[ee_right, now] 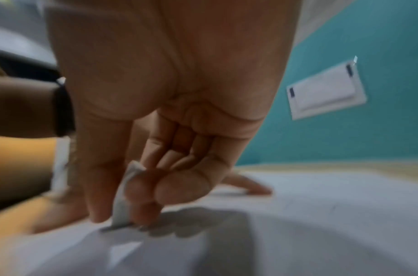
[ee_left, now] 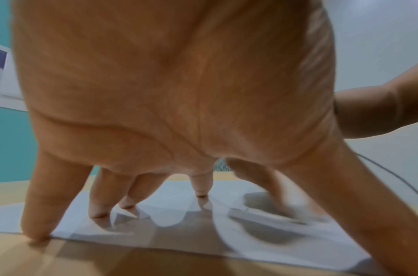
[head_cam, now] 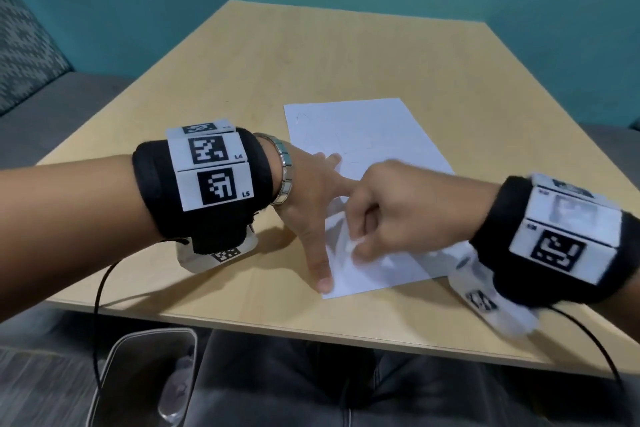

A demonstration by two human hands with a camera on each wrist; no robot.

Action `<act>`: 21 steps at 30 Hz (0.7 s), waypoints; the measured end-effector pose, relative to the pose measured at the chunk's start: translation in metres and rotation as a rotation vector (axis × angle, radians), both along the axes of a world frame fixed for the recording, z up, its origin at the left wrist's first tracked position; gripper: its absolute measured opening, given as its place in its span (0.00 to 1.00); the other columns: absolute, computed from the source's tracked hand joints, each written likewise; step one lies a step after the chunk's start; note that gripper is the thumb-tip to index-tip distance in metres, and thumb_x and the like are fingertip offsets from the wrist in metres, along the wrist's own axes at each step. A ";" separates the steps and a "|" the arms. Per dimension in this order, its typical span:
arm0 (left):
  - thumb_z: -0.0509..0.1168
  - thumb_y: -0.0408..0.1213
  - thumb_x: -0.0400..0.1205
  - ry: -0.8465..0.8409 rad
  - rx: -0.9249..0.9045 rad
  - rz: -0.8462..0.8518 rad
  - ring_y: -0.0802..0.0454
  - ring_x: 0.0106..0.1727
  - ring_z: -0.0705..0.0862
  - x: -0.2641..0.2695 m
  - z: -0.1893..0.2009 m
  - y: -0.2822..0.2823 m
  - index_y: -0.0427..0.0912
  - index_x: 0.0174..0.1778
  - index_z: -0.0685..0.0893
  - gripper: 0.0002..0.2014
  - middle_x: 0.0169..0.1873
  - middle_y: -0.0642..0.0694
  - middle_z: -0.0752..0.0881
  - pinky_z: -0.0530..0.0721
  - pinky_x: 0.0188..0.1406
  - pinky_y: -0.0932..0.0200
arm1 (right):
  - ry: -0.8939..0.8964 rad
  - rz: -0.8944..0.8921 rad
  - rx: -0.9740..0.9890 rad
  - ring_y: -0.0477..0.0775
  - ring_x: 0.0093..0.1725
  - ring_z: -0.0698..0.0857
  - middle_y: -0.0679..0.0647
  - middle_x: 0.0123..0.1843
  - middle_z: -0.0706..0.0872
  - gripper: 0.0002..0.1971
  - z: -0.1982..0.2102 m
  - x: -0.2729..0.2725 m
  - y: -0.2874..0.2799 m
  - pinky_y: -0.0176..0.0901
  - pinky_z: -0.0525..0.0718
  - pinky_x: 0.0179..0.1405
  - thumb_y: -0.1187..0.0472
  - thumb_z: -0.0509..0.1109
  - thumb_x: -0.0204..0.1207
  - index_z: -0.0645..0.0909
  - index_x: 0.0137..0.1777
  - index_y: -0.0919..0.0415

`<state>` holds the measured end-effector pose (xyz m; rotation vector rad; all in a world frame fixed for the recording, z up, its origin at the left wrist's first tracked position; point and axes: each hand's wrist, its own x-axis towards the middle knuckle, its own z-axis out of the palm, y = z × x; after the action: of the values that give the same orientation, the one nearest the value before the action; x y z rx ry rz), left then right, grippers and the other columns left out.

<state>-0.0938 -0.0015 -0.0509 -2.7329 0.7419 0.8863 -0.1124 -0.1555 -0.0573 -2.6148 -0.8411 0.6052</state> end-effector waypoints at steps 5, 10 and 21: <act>0.76 0.77 0.45 0.001 0.101 0.009 0.50 0.86 0.47 0.003 -0.001 -0.003 0.85 0.73 0.42 0.64 0.85 0.47 0.33 0.60 0.80 0.38 | -0.103 -0.111 0.014 0.42 0.24 0.79 0.46 0.23 0.85 0.06 0.001 0.020 -0.009 0.40 0.81 0.29 0.61 0.81 0.65 0.88 0.30 0.58; 0.75 0.78 0.43 0.011 0.086 -0.011 0.47 0.85 0.53 0.003 0.000 -0.006 0.91 0.63 0.50 0.55 0.85 0.42 0.35 0.63 0.79 0.40 | 0.020 0.064 -0.034 0.40 0.28 0.81 0.43 0.25 0.84 0.06 0.002 -0.004 0.000 0.35 0.80 0.31 0.57 0.83 0.68 0.89 0.35 0.55; 0.75 0.78 0.44 -0.002 0.137 -0.015 0.46 0.85 0.53 0.002 0.001 -0.008 0.88 0.69 0.42 0.62 0.85 0.45 0.37 0.62 0.79 0.40 | -0.106 -0.017 -0.059 0.44 0.29 0.82 0.47 0.27 0.87 0.06 0.004 0.008 -0.009 0.38 0.80 0.31 0.58 0.82 0.68 0.89 0.34 0.58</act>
<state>-0.0915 -0.0098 -0.0504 -2.6052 0.6738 0.8966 -0.1047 -0.1649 -0.0532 -2.7251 -0.8435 0.4973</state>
